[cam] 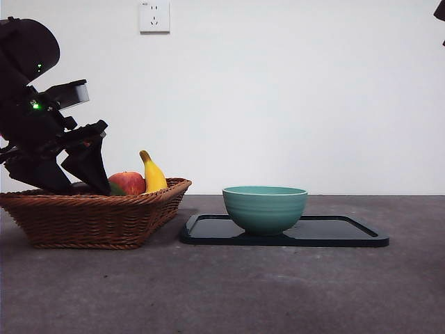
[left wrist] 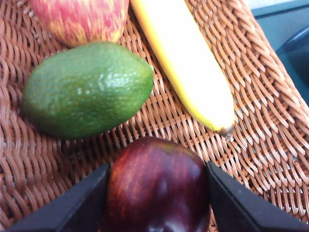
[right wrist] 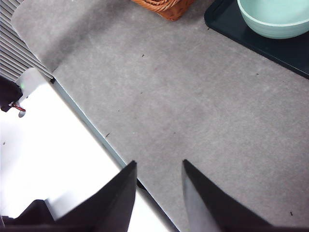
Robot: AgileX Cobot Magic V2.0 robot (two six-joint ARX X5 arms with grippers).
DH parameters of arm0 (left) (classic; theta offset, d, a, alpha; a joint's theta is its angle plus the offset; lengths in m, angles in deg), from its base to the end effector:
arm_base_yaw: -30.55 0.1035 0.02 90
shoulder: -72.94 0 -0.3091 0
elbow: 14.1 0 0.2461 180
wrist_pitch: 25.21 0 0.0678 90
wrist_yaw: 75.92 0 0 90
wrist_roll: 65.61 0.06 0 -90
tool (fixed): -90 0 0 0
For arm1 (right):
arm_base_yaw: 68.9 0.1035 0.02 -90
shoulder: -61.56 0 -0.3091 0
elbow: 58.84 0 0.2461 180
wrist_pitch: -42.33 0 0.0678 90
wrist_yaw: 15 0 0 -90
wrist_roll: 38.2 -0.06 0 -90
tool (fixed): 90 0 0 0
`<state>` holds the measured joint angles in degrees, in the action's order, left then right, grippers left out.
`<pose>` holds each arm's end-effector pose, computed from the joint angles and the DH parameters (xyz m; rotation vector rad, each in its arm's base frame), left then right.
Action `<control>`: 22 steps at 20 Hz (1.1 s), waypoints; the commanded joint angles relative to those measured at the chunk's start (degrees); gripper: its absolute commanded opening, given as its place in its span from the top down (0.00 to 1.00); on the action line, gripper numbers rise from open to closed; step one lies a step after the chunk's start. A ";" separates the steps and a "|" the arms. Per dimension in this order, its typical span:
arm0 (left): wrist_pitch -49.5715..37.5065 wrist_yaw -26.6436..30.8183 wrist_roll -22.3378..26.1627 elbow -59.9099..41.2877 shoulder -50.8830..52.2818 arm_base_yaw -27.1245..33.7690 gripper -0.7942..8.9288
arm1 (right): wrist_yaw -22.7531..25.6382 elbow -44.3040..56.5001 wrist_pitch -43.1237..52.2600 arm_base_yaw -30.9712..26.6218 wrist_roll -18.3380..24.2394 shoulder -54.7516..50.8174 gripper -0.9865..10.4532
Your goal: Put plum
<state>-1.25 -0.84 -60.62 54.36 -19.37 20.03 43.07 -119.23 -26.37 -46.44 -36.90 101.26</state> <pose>0.3334 -0.0776 0.2196 0.0483 0.8214 -0.4540 0.0727 0.0644 0.2997 0.0520 0.8554 0.9011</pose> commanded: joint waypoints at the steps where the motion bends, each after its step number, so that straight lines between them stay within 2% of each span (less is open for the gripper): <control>1: -0.50 -0.04 -0.50 0.44 -1.07 -0.11 0.64 | -0.24 -0.50 0.50 0.28 0.61 0.13 0.78; 3: -0.33 -0.09 -1.70 0.44 -1.03 -0.11 0.48 | -0.24 -0.48 0.52 0.28 0.61 0.13 0.78; 4: -0.28 -0.11 -2.19 0.46 -0.92 -0.11 0.44 | -0.24 -0.48 0.50 0.28 0.61 0.13 0.78; 9: 0.13 -0.17 -3.17 1.11 6.25 -0.44 0.44 | -0.22 -0.48 0.59 0.28 0.66 0.15 0.78; 12: 3.37 -6.29 -3.15 1.84 14.84 -1.46 0.44 | -0.22 -0.50 1.38 0.28 0.63 0.15 0.78; 14: 7.41 -12.37 -3.15 1.88 21.20 -2.16 0.44 | -0.20 -0.48 2.38 0.28 0.63 0.20 0.78; 17: 15.82 -17.77 -2.89 1.88 28.89 -2.60 0.44 | 0.02 -0.50 2.51 0.28 0.63 0.24 0.78; 22: 28.28 -19.76 -1.51 1.88 36.50 -2.75 0.44 | 0.02 -0.50 3.56 0.28 0.61 0.24 0.78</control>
<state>27.21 -20.34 -63.20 55.03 17.63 17.51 43.16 -119.23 -23.33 -46.44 -36.90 101.29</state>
